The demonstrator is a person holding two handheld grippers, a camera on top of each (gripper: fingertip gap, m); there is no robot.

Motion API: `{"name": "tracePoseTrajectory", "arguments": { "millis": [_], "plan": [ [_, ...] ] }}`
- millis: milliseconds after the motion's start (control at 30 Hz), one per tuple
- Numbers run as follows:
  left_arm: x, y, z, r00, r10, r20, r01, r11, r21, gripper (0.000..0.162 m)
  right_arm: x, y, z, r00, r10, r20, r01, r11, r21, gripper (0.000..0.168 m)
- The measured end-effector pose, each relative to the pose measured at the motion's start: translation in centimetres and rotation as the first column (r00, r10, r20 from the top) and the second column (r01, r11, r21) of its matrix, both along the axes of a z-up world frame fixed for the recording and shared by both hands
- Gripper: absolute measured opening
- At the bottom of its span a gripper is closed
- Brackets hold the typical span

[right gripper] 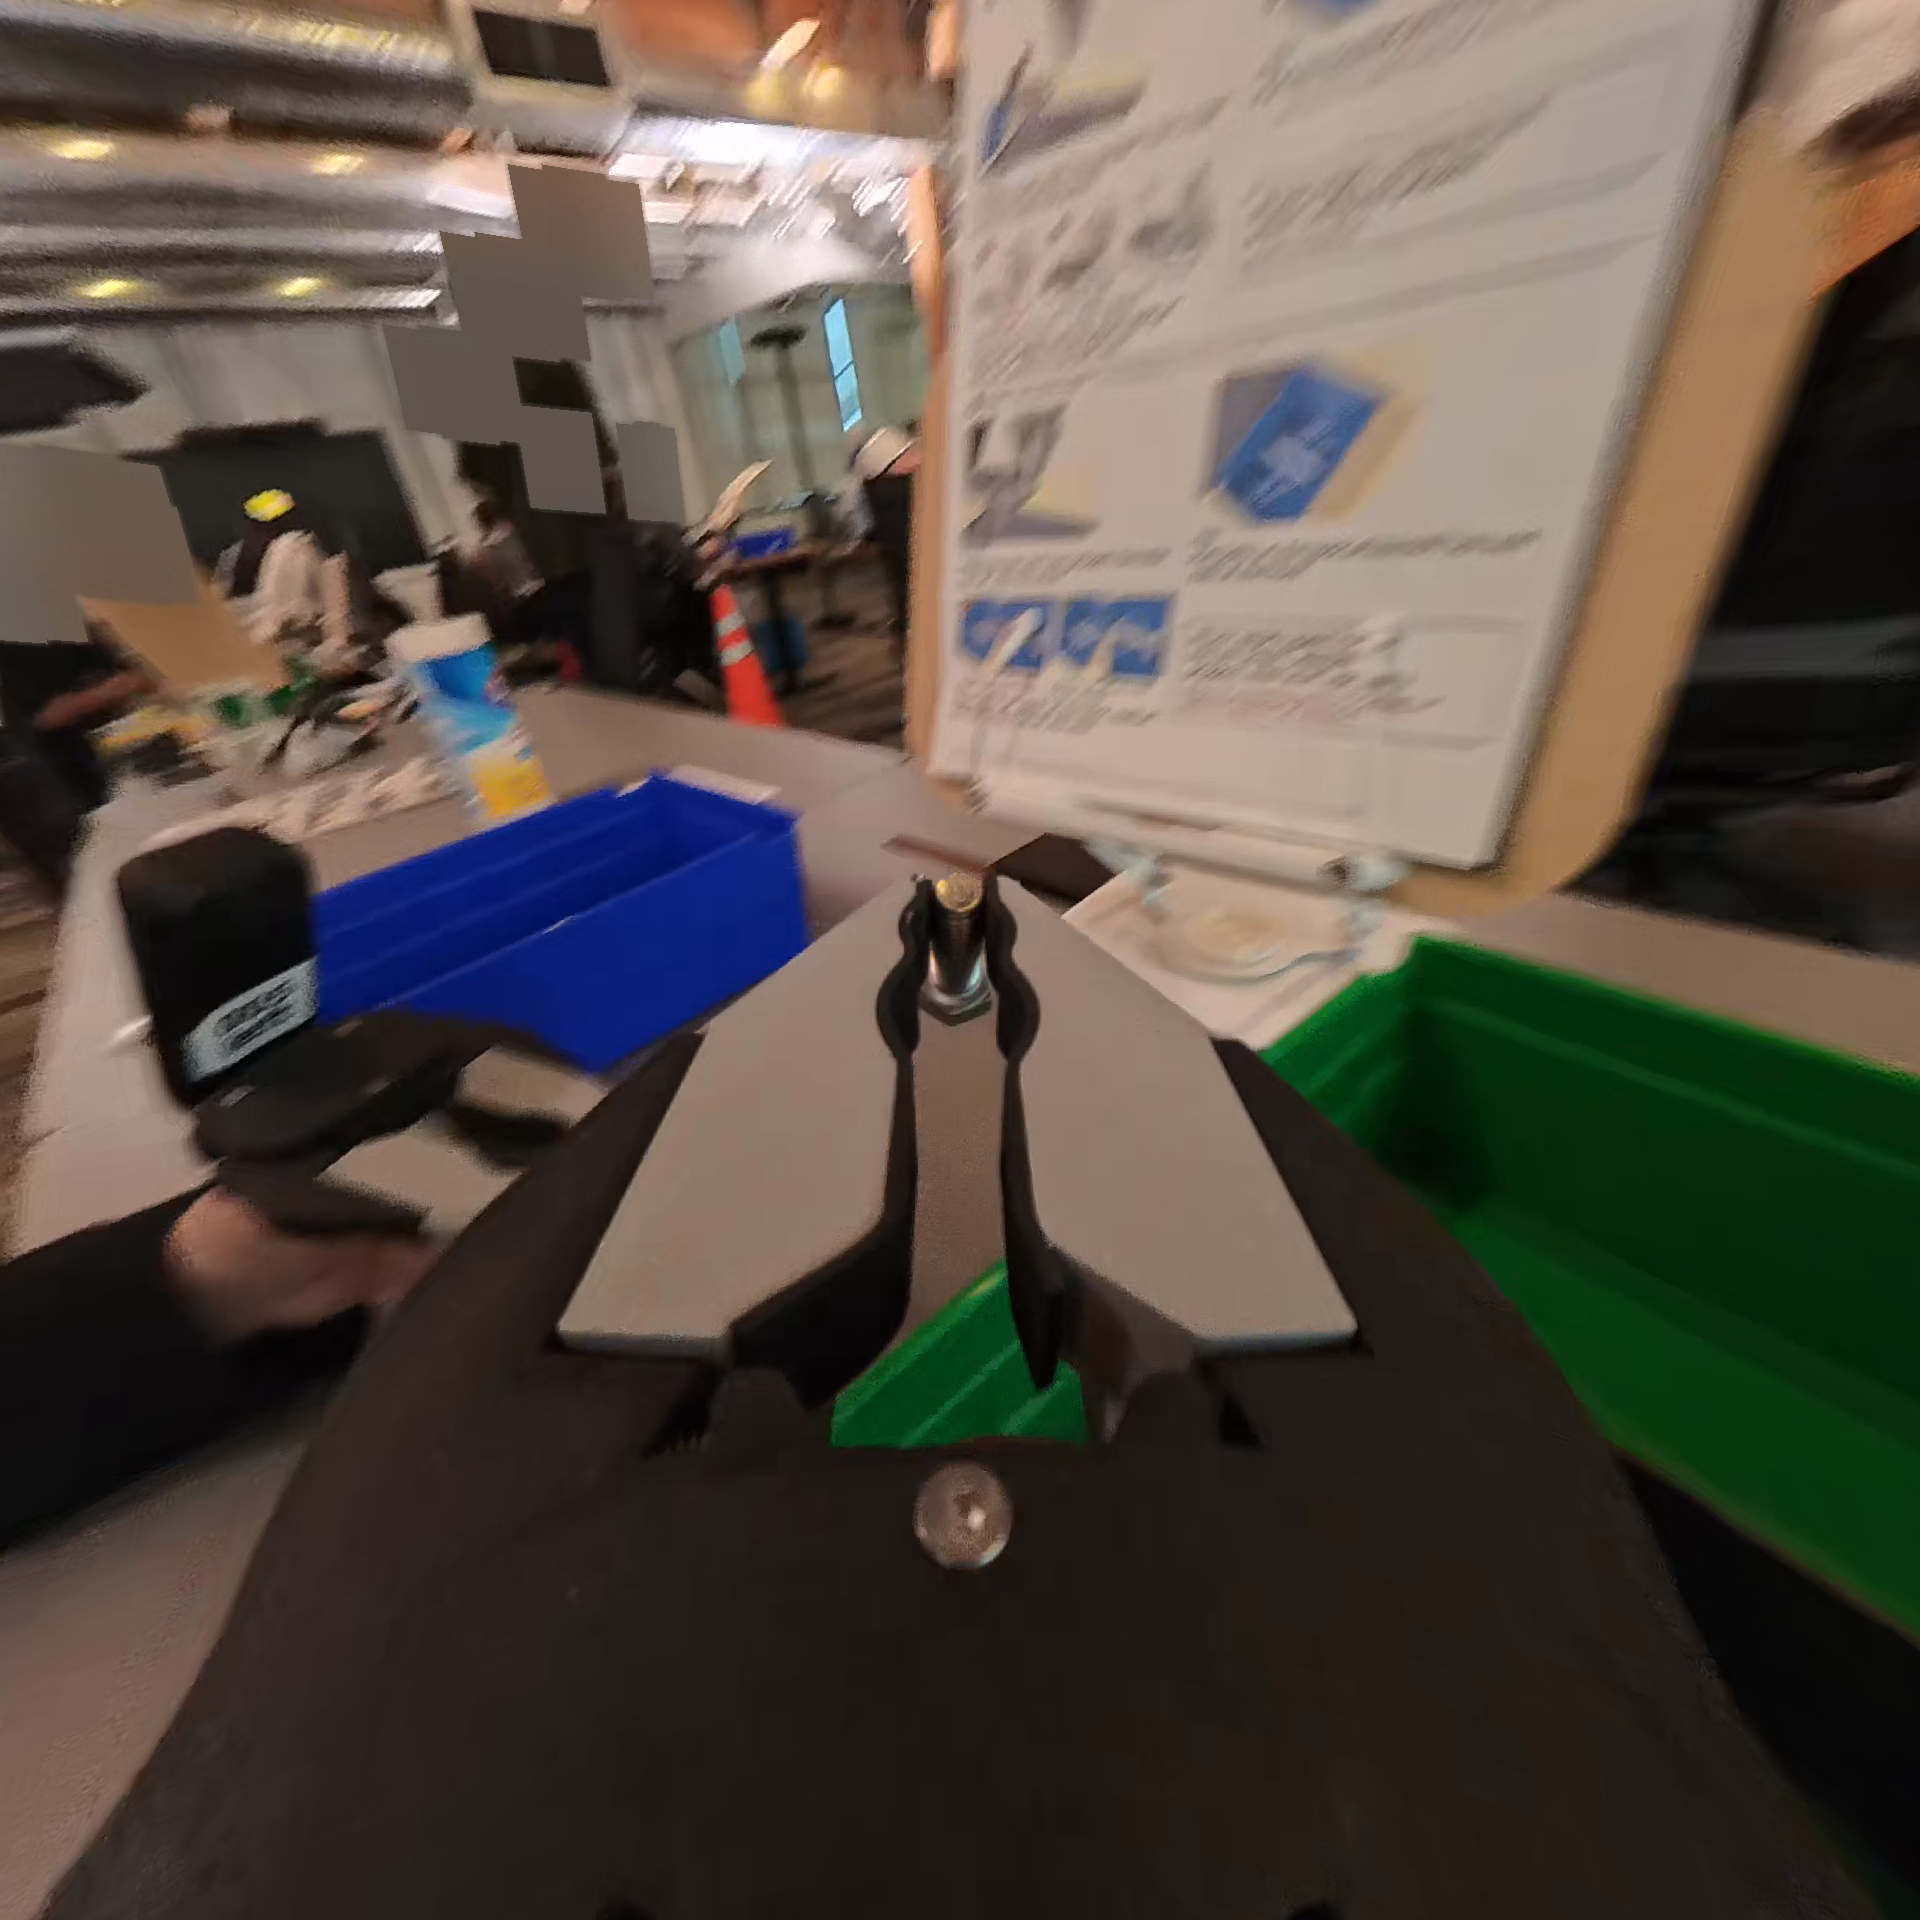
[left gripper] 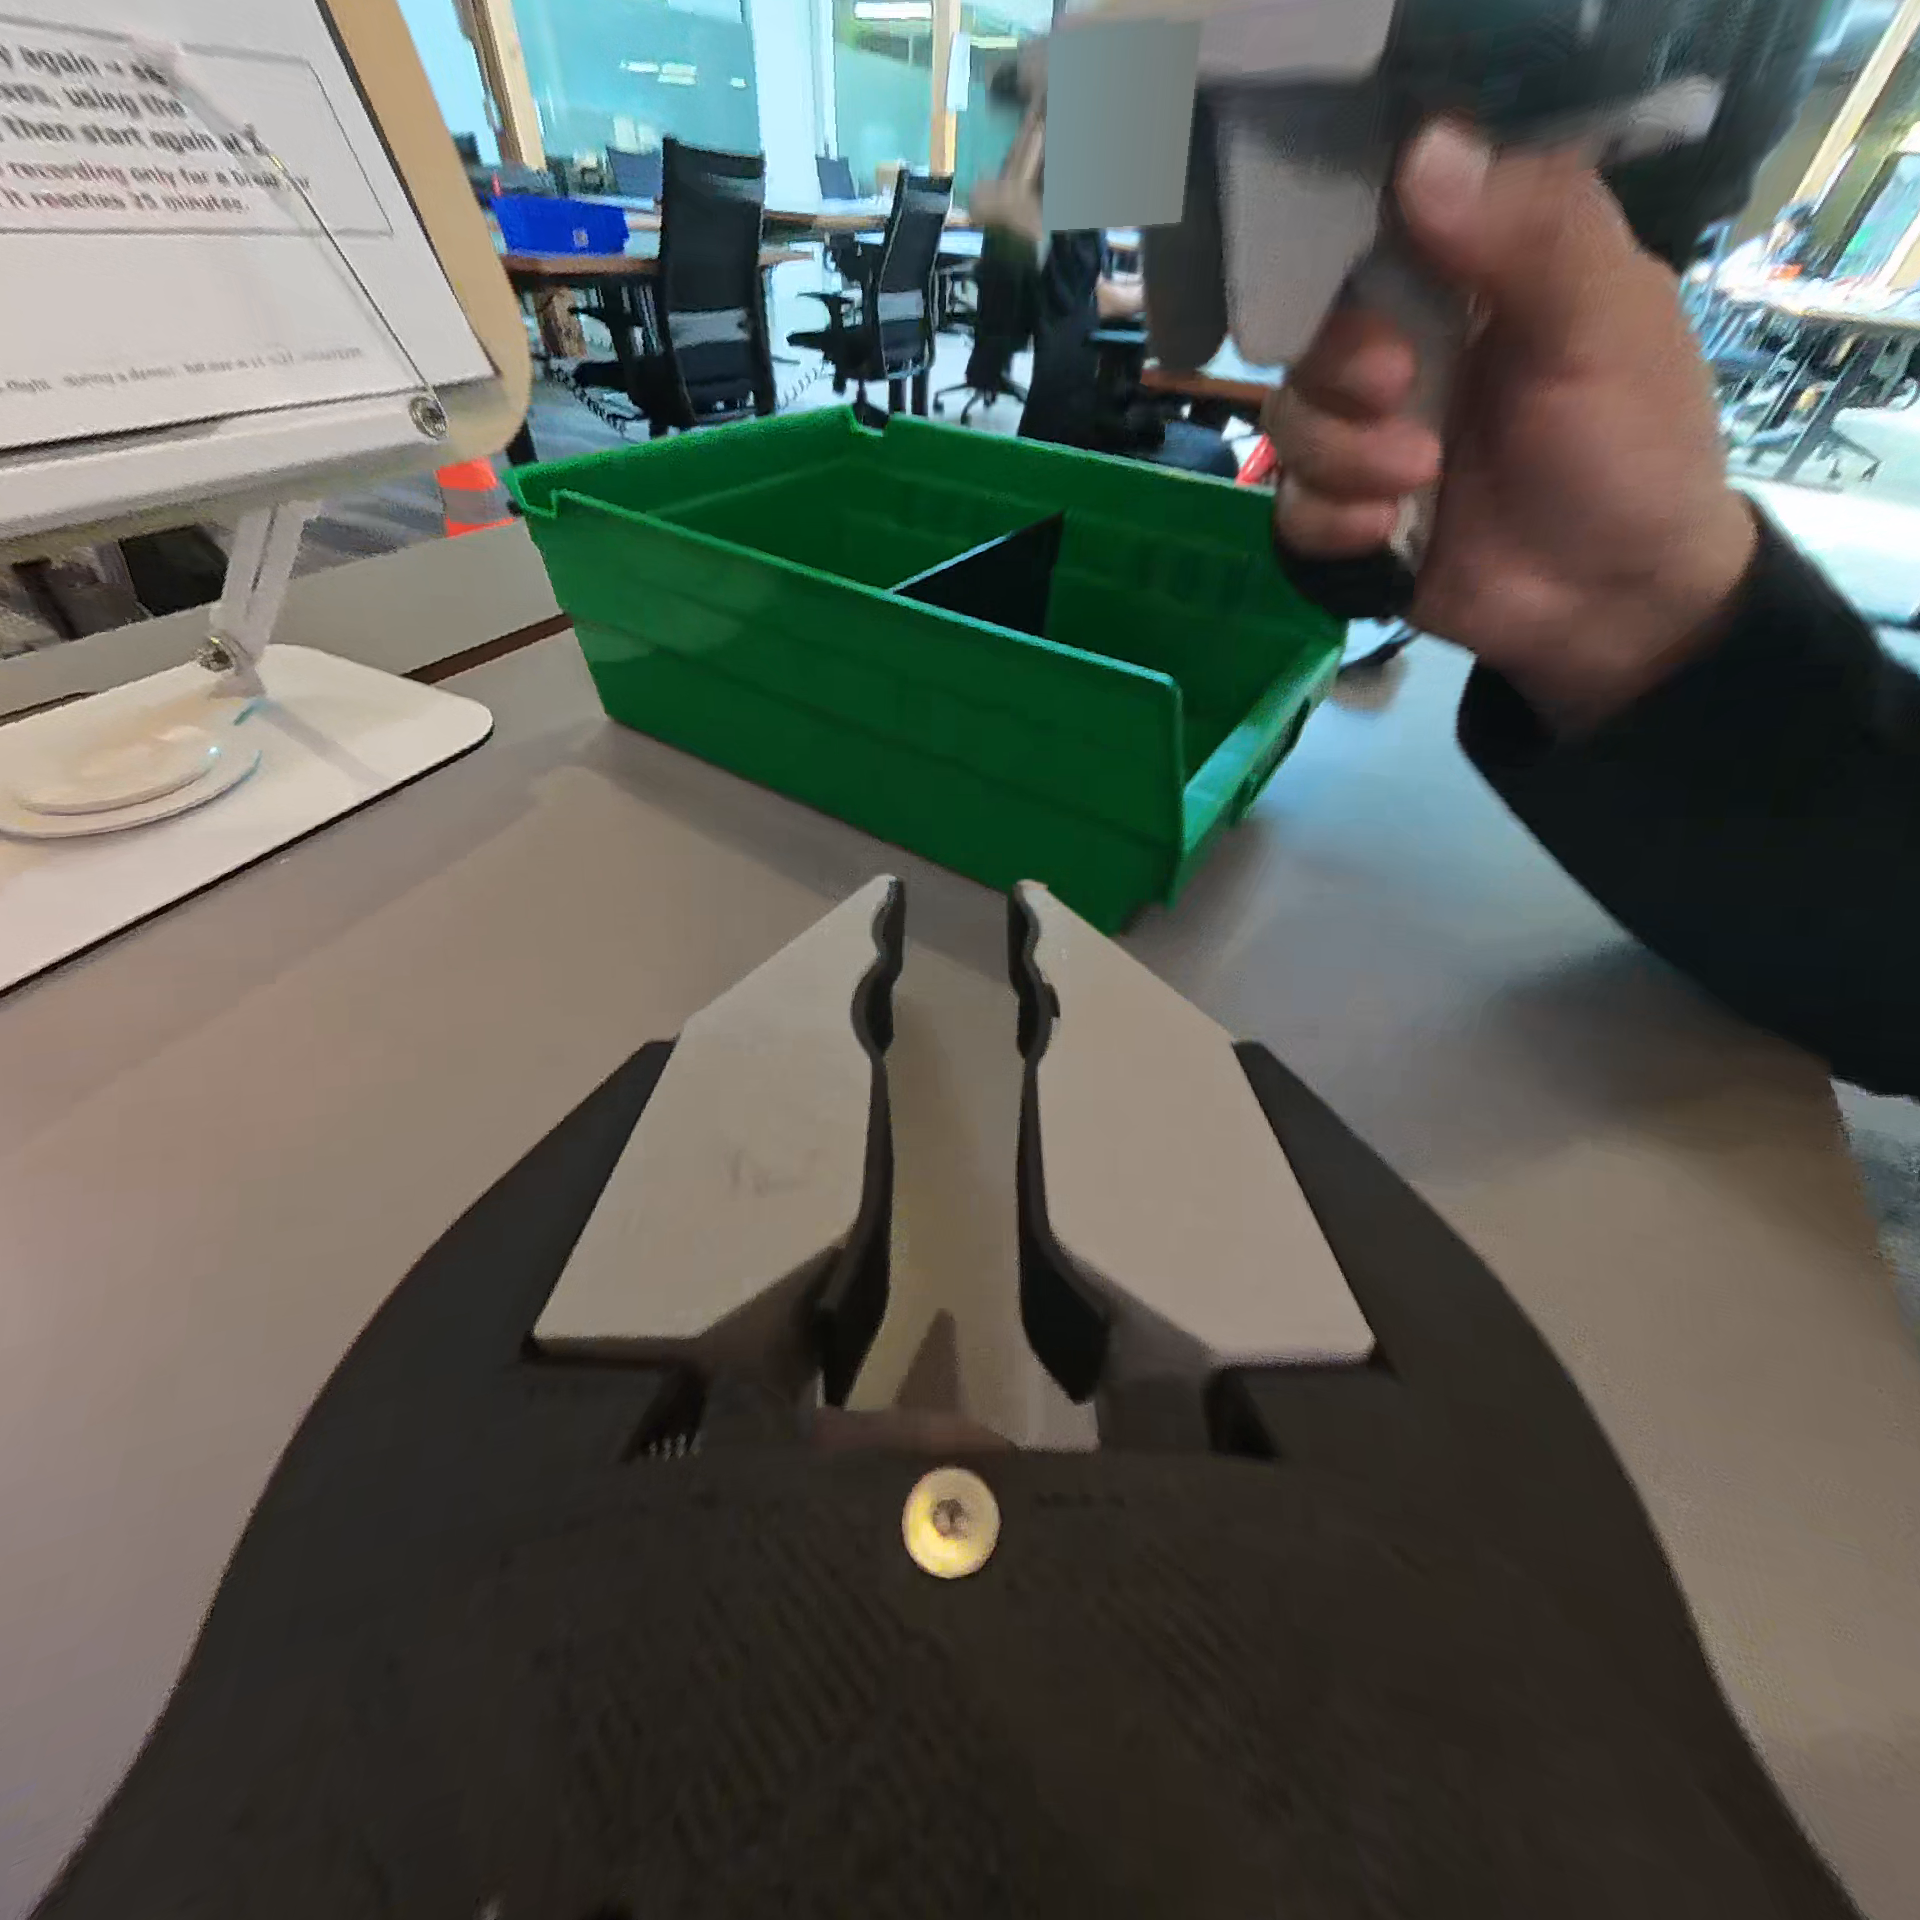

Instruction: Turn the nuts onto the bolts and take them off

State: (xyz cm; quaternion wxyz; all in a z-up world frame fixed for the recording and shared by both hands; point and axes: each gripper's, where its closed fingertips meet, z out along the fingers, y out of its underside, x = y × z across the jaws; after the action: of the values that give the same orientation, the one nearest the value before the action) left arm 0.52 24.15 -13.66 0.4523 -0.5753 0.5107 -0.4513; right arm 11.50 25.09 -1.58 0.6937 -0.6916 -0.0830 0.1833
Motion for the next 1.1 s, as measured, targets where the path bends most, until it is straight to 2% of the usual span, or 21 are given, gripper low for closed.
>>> {"name": "tracePoseTrajectory", "arguments": {
  "millis": [100,233,300,367,433,500,567,633,867,1033,1100],
  "plan": [
    [0.3,-0.2,-0.9,0.999,-0.006,-0.039,0.006,1.0,0.001,0.016,5.5,-1.4,2.8,0.98,-0.195,-0.036,0.199,0.96,0.196,0.006],
    [0.3,0.2,-1.3,0.998,0.017,-0.061,-0.016,1.0,0.015,0.015,9.7,-1.4,2.5,0.939,-0.333,-0.087,0.344,0.917,0.202,0.006],
    [0.4,0.1,-1.4,0.998,0.013,-0.065,-0.013,1.0,0.007,0.015,11.1,0.2,0.8,0.915,-0.402,-0.032,0.403,0.908,0.119,0.005],
    [0.4,0.1,-1.6,0.997,0.012,-0.074,-0.012,1.0,0.012,0.014,12.7,2.3,-2.5,0.878,-0.472,0.076,0.475,0.88,-0.021,0.006],
    [0.5,0.0,-1.9,0.996,0.011,-0.085,-0.009,1.0,0.025,0.013,14.9,4.2,-6.3,0.818,-0.54,0.2,0.569,0.81,-0.143,0.007],
    [0.5,0.0,-2.1,0.995,0.011,-0.095,-0.008,1.0,0.029,0.013,16.1,5.2,-8.7,0.774,-0.565,0.286,0.624,0.76,-0.185,0.013],
    [0.5,0.0,-2.1,0.995,0.011,-0.098,-0.008,1.0,0.03,0.013,15.7,5.4,-9.3,0.778,-0.553,0.3,0.616,0.765,-0.188,0.016],
    [0.5,0.0,-2.0,0.995,0.008,-0.096,-0.005,1.0,0.028,0.013,14.6,5.5,-8.6,0.8,-0.532,0.279,0.584,0.796,-0.156,0.022],
    [0.6,0.0,-2.0,0.995,0.009,-0.1,-0.006,1.0,0.027,0.013,11.2,4.6,-6.7,0.862,-0.46,0.214,0.486,0.869,-0.091,0.027],
    [0.7,-0.4,-2.6,0.991,-0.005,-0.133,0.011,0.999,0.039,0.015,6.2,3.8,-4.1,0.925,-0.353,0.144,0.356,0.934,0.002,0.029],
    [0.7,-0.5,-2.6,0.99,-0.013,-0.141,0.019,0.999,0.045,0.015,3.3,3.7,-3.5,0.946,-0.282,0.161,0.28,0.959,0.033,0.032]
  ]
}}
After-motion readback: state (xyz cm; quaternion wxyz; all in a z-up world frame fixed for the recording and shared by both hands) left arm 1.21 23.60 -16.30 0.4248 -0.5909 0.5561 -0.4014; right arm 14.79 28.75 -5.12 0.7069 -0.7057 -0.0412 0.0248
